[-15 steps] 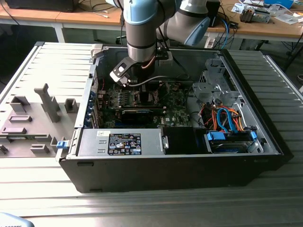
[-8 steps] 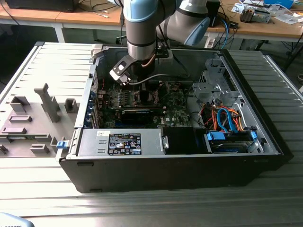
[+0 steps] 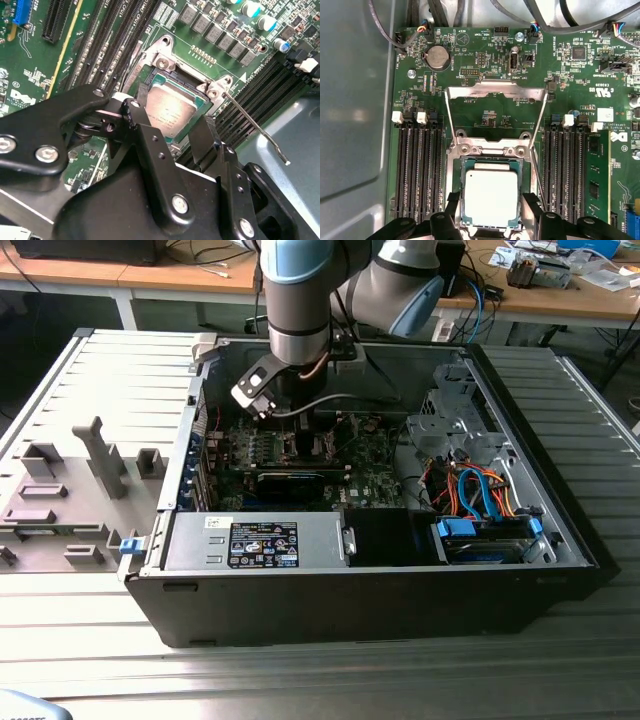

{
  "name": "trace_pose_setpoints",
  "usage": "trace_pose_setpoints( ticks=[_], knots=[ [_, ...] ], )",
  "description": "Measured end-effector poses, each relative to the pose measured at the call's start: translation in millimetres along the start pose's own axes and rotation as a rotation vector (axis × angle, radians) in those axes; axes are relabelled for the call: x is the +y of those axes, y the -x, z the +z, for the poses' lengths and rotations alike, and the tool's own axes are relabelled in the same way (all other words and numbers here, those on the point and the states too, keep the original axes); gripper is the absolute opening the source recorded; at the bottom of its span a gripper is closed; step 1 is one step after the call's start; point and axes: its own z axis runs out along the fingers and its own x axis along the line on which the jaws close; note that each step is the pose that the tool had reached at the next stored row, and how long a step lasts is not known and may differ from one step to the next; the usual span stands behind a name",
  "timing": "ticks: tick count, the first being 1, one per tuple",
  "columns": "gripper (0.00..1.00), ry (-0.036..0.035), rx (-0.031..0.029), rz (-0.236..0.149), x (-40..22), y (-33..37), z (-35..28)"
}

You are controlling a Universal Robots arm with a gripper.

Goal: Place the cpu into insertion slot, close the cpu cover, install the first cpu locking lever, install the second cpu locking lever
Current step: 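Place the cpu into insertion slot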

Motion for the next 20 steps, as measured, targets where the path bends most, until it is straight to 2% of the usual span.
trace_pose_setpoints(
  ticks=[3,5,6,8,10,11,12,13,14,15,16,18,19,20],
  knots=[
    [0.58,-0.0038,0.0072,0.001,3.0,-2.0,0.3],
    [0.45,-0.0040,0.0071,0.001,3.4,-2.6,-0.2],
    [0.39,-0.0041,0.0066,0.000,3.9,-3.1,-5.3],
    [0.27,-0.0041,0.0057,0.000,4.1,-3.2,-8.6],
    [0.15,-0.0041,0.0030,0.000,4.2,-3.4,-10.6],
    [0.11,-0.0043,-0.0020,0.000,4.2,-3.4,-11.3],
    [0.11,-0.0053,-0.0084,0.000,4.3,-3.3,-11.5],
    [0.11,-0.0104,-0.0174,-0.001,4.6,-3.3,-11.5],
    [0.11,-0.0198,-0.0296,-0.002,5.0,-3.2,-11.5],
    [0.11,-0.0421,-0.0475,-0.002,5.8,-3.2,-11.4],
    [0.11,-0.0566,-0.0567,-0.002,6.8,-3.2,-11.3],
    [0.11,-0.0804,-0.0570,-0.002,11.5,-3.0,-11.2],
    [0.11,-0.0864,-0.0567,-0.002,14.2,-2.8,-11.5],
    [0.11,-0.0891,-0.0567,-0.002,15.7,-2.8,-12.6]
  ],
)
